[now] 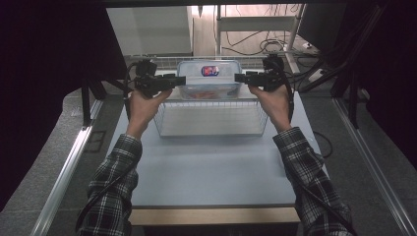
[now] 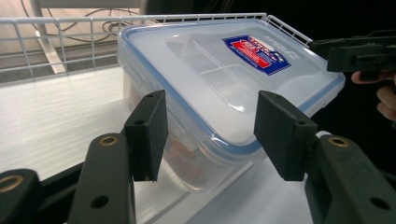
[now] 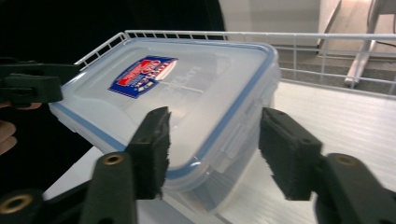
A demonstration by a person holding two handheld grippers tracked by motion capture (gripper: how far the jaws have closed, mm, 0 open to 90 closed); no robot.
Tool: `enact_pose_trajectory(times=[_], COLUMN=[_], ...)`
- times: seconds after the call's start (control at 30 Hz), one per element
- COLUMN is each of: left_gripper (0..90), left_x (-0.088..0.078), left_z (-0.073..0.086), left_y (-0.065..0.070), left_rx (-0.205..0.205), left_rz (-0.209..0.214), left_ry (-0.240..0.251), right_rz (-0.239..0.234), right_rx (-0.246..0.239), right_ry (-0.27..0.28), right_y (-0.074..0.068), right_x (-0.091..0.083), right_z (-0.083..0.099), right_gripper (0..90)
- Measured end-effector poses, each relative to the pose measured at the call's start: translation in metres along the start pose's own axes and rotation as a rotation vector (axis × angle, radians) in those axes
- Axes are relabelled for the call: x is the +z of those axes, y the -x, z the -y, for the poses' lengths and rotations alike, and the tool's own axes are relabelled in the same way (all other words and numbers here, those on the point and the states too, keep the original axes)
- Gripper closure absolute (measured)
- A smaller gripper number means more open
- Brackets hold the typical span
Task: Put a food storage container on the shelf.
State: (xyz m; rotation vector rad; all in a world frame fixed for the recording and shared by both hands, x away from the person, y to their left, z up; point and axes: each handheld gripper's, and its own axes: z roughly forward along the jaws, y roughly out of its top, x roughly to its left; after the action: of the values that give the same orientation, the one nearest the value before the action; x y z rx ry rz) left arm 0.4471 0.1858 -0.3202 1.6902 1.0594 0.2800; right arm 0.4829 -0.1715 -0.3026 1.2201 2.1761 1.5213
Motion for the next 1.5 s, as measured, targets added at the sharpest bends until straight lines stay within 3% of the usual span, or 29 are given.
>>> enact_pose_trajectory(times=[0.07,0.1,0.13,0.27,0.37,0.43,0.5,0.57,0.6,0.77,0.9,1.1,1.5], left_gripper=[44.8,46.7,47.1,54.0,61.1,69.5,80.5,83.9,87.5,87.8,89.3,89.0,89.1], left_x=[-0.001,-0.001,-0.005,-0.019,-0.026,-0.029,-0.028,-0.025,-0.022,-0.004,0.003,0.008,0.019], left_z=[-0.001,-0.001,-0.001,0.004,0.014,0.025,0.034,0.039,0.041,0.048,0.049,0.043,0.032], left_y=[0.001,0.001,0.004,0.013,0.022,0.027,0.028,0.027,0.026,0.019,0.012,0.011,0.006], left_rx=[0.025,0.025,0.051,0.054,0.090,0.139,0.165,0.171,0.173,0.149,0.109,0.103,0.107], left_rz=[-0.025,-0.025,-0.020,0.061,0.061,0.054,0.071,0.079,0.078,0.060,0.088,0.086,0.036], left_ry=[0.005,0.005,0.026,0.065,0.030,0.018,0.007,-0.002,-0.014,-0.045,-0.043,-0.049,-0.078], right_rz=[0.005,0.013,0.013,-0.051,-0.089,-0.114,-0.138,-0.139,-0.138,-0.105,-0.082,-0.066,-0.039], right_rx=[-0.017,-0.036,-0.056,-0.128,-0.154,-0.176,-0.191,-0.202,-0.205,-0.235,-0.238,-0.222,-0.214], right_ry=[0.011,0.015,0.023,0.065,0.087,0.080,0.051,0.033,-0.003,-0.044,-0.044,-0.051,-0.049], right_y=[-0.002,-0.004,-0.005,-0.010,-0.014,-0.019,-0.022,-0.023,-0.024,-0.026,-0.021,-0.016,-0.012], right_x=[0.000,-0.002,-0.003,-0.018,-0.029,-0.035,-0.035,-0.033,-0.024,-0.006,-0.003,0.000,0.007], right_z=[0.000,0.000,0.001,0.006,0.013,0.022,0.030,0.034,0.039,0.044,0.043,0.042,0.035], right_gripper=[50.1,52.1,53.6,64.9,77.9,86.0,89.5,89.7,89.7,89.8,89.8,89.8,89.8])
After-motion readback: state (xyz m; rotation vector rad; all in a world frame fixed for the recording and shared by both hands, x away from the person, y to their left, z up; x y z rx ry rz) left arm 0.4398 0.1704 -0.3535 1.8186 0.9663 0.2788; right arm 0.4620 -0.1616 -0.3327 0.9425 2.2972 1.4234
